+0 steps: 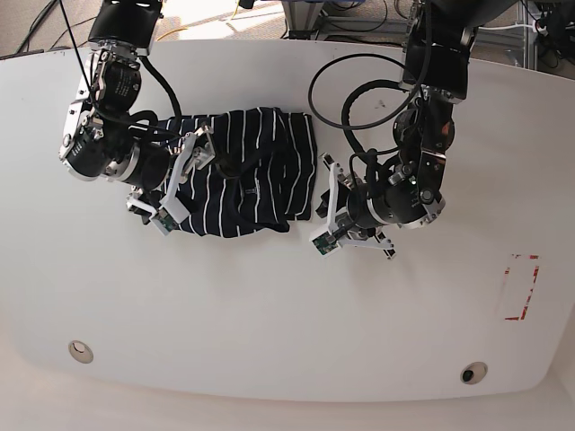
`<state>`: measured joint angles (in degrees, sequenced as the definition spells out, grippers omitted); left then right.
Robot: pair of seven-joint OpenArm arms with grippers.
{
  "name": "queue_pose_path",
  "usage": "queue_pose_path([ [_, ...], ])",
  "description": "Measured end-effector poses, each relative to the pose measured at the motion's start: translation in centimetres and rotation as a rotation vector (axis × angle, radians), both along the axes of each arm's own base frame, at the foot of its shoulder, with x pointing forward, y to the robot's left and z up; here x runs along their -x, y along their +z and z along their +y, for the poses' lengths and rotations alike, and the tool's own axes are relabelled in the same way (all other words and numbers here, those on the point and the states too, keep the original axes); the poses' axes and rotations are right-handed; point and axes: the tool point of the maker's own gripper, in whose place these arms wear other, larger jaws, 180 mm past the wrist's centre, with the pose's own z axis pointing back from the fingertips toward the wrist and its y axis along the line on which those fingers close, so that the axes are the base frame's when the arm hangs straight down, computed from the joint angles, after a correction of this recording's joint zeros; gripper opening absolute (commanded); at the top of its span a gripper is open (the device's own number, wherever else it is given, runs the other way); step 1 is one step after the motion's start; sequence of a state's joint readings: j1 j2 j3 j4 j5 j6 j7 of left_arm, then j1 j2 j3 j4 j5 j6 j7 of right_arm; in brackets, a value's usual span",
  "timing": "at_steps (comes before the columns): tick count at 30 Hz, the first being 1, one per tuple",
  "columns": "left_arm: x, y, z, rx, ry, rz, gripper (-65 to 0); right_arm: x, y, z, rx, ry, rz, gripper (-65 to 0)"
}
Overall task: Layout the t-shirt on the table in an organized manner, then fold the t-shirt properly
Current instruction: 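Fold both strip ends inward toward each other with both grippers, then release and regrasp the folded bundle edges with both grippers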
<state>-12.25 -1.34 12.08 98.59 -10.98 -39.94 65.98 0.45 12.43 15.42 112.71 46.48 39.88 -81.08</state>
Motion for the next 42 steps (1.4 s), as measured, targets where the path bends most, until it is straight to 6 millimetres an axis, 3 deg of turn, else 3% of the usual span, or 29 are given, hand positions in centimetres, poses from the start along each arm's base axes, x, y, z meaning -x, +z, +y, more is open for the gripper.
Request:
queue_pose_path([
  [5, -1.6, 2.9, 3.7, 0.029, 0.111, -0.085, -53.6, -0.7, 0.3, -0.7, -0.003, -0.027, -0.028, -8.7],
  [8, -3.6, 5.1, 7.9, 0.067, 0.26, -0.142, -53.6, -1.8, 0.0, -1.3, 0.035, -0.048, -0.028, -8.9],
  [9, -4.3, 5.8, 10.4, 0.074, 0.34, -0.162, -53.6, -2.2, -0.4, -1.8, 0.053, -0.063, -0.018, -8.9],
  [12, -4.9, 6.2, 14.4, 0.049, 0.46, -0.176, -53.6, -3.1, -0.4, -2.0, 0.057, -0.082, -0.018, -8.9],
  [14, -4.8, 5.2, 15.7, 0.011, 0.484, -0.155, -53.6, -3.5, -0.3, -1.6, 0.04, -0.082, -0.022, -8.9],
  [19, -3.9, 2.0, 14.9, 0.019, 0.456, -0.075, -53.6, -4.5, -0.9, -0.2, 0.072, -0.051, -0.034, -9.7],
  [23, -2.5, 0.1, 15.2, 0.009, 0.454, -0.027, -53.6, -4.8, -1.2, 0.9, 0.102, -0.02, -0.065, -15.4],
  [28, -1.0, -1.6, 16.0, -0.023, 0.472, 0.019, -53.6, -4.6, -2.1, 2.2, 0.151, 0.023, -0.075, -27.4],
  [32, 0.1, -2.9, 14.3, -0.024, 0.432, 0.058, -53.6, -4.5, -2.7, 3.2, 0.148, 0.044, -0.096, -37.7],
  [37, 1.1, -3.8, 11.6, 0.025, 0.381, 0.09, -53.6, -3.6, -5.5, 4.7, 0.115, 0.076, -0.04, -45.3],
  [42, 1.3, -4.2, 12.3, -0.001, 0.399, 0.095, -53.6, -2.5, -8.1, 6.7, 0.07, 0.122, 0.019, -45.7],
])
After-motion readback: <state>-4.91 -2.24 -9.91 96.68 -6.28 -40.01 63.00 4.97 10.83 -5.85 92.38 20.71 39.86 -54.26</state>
